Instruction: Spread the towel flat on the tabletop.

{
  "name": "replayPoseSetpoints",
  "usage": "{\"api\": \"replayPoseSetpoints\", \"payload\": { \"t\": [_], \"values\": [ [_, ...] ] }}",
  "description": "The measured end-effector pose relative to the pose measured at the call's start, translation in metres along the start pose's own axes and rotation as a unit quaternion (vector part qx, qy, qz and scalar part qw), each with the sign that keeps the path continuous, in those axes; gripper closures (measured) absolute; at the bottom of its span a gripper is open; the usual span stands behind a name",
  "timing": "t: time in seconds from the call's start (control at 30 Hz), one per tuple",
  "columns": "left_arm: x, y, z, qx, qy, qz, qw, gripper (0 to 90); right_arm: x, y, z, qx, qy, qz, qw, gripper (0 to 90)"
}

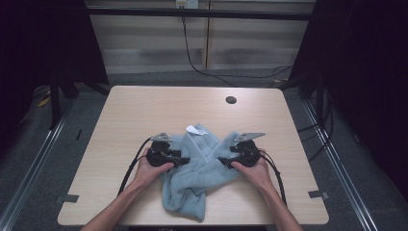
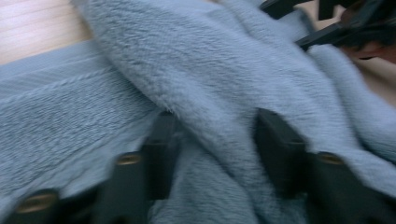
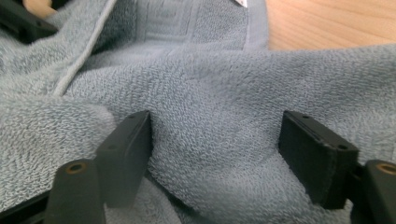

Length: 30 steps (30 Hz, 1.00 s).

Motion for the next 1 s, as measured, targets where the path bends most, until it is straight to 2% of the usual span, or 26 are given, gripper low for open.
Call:
{"api": "replayPoseSetpoints", "payload": {
  "t": [0.03, 0.1, 0.2, 0.27, 0.37, 0.43, 0.57, 0.67, 0.7, 0.77, 0.83, 0.87, 0.93, 1.0],
  "values": [
    [0.0, -0.002, 0.0, 0.004, 0.006, 0.002, 1.0, 65.5, 0.0, -0.001, 0.001, 0.0, -0.005, 0.004, 1.0, 35.6],
    [-0.001, -0.004, -0.001, 0.002, 0.005, -0.001, 1.0, 73.2, -0.001, -0.002, 0.006, 0.011, -0.016, 0.01, 0.9998, 51.8],
    [0.002, -0.011, -0.001, 0.001, -0.001, -0.014, 0.9999, 77.1, 0.003, -0.007, 0.008, 0.012, -0.021, 0.006, 0.9997, 66.2],
    [0.007, -0.018, 0.0, 0.007, 0.004, -0.025, 0.9997, 77.0, 0.005, -0.009, 0.007, 0.015, -0.017, 0.0, 0.9997, 68.9],
    [0.011, -0.026, 0.0, 0.006, 0.004, -0.041, 0.9991, 79.7, 0.015, -0.019, 0.001, 0.026, 0.004, -0.027, 0.9993, 75.5],
    [0.015, -0.033, 0.0, 0.007, 0.001, -0.053, 0.9986, 81.8, 0.02, -0.027, -0.005, 0.009, 0.007, -0.034, 0.9994, 78.0],
    [0.025, -0.049, 0.001, 0.011, -0.001, -0.082, 0.9966, 82.5, 0.023, -0.035, -0.01, -0.001, 0.018, -0.044, 0.9989, 78.4],
    [0.035, -0.063, 0.001, 0.017, -0.007, -0.113, 0.9934, 82.9, 0.03, -0.047, -0.019, -0.017, 0.028, -0.065, 0.9974, 78.6],
    [0.037, -0.067, 0.002, 0.019, -0.005, -0.118, 0.9928, 83.1, 0.032, -0.049, -0.022, -0.023, 0.034, -0.074, 0.9964, 78.6],
    [0.047, -0.078, 0.003, 0.025, -0.002, -0.137, 0.9902, 83.3, 0.039, -0.056, -0.028, -0.033, 0.051, -0.09, 0.9941, 78.6],
    [0.059, -0.094, 0.004, 0.026, -0.004, -0.164, 0.986, 83.4, 0.046, -0.062, -0.033, -0.042, 0.051, -0.101, 0.9927, 79.1],
    [0.062, -0.1, 0.004, 0.026, -0.003, -0.171, 0.9849, 83.5, 0.051, -0.066, -0.036, -0.048, 0.053, -0.103, 0.9921, 79.7],
    [0.071, -0.115, 0.007, 0.034, -0.007, -0.196, 0.98, 83.7, 0.06, -0.073, -0.042, -0.06, 0.052, -0.106, 0.9912, 82.0],
    [0.077, -0.128, 0.011, 0.048, -0.01, -0.21, 0.9766, 83.8, 0.074, -0.083, -0.048, -0.066, 0.056, -0.118, 0.9892, 82.5]
  ]
}}
Point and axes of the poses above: each handheld gripper's, and its own axes: y roughly forward along the jaws, x roughly out of its top, z roughly to its left, the point moved 10 cm from there along y, roughly forward along the jaws, and after that the axes turned 1 degree about z, right-handed, at the moved point
